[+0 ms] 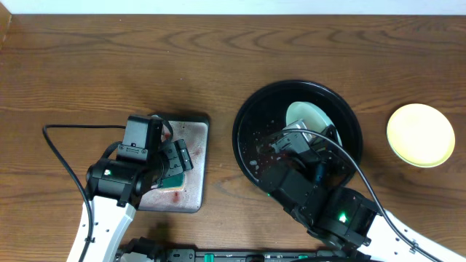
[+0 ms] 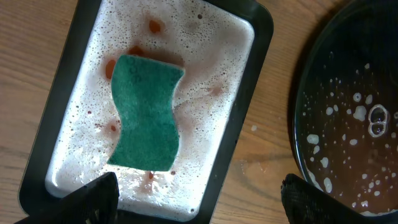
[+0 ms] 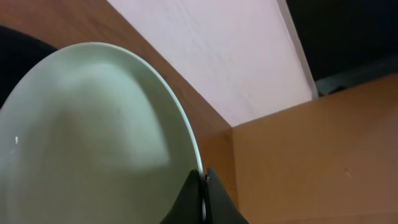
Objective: Clean dirty plates on tray and stack at the side
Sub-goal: 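Lift the pale green plate and stack it on the plates at right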
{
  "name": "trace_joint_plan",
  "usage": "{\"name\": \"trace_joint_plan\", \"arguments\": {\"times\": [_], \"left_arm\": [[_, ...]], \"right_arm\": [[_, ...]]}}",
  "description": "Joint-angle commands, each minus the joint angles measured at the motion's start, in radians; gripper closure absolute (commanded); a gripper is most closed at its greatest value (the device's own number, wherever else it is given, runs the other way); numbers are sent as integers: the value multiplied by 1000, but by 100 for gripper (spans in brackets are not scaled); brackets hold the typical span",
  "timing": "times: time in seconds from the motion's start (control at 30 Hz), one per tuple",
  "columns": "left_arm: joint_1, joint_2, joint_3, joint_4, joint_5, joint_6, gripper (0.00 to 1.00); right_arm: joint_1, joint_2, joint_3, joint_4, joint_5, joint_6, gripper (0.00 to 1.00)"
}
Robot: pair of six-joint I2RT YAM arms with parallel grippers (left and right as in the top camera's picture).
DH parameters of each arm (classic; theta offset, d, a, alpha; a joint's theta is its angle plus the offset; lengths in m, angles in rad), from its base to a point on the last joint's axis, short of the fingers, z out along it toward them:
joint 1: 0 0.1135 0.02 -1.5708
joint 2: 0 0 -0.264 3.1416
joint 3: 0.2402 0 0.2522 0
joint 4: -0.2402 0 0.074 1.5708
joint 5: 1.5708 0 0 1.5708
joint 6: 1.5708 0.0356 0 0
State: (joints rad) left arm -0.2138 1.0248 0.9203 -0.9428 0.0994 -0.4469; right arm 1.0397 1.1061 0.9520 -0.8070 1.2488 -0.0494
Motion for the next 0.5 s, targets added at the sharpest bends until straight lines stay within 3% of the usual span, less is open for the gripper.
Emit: {"name": "trace_joint_plan", "arguments": {"times": [0.0, 0.23, 0.33, 0.43, 0.47], "left_arm": [[3, 2, 15, -5, 2, 5, 16], [3, 2, 15, -5, 2, 5, 16], [3, 2, 15, -5, 2, 5, 16], [3, 2, 15, -5, 2, 5, 16], [3, 2, 15, -5, 2, 5, 16]], "right_arm": [[-26, 5, 1, -12, -103, 57, 99], [-183, 5, 1, -51, -294, 381, 99], [-346, 5, 1, -38, -491, 512, 99], [-538, 5, 1, 2, -726, 523, 99], [-664, 5, 1, 20, -861, 508, 99]]}}
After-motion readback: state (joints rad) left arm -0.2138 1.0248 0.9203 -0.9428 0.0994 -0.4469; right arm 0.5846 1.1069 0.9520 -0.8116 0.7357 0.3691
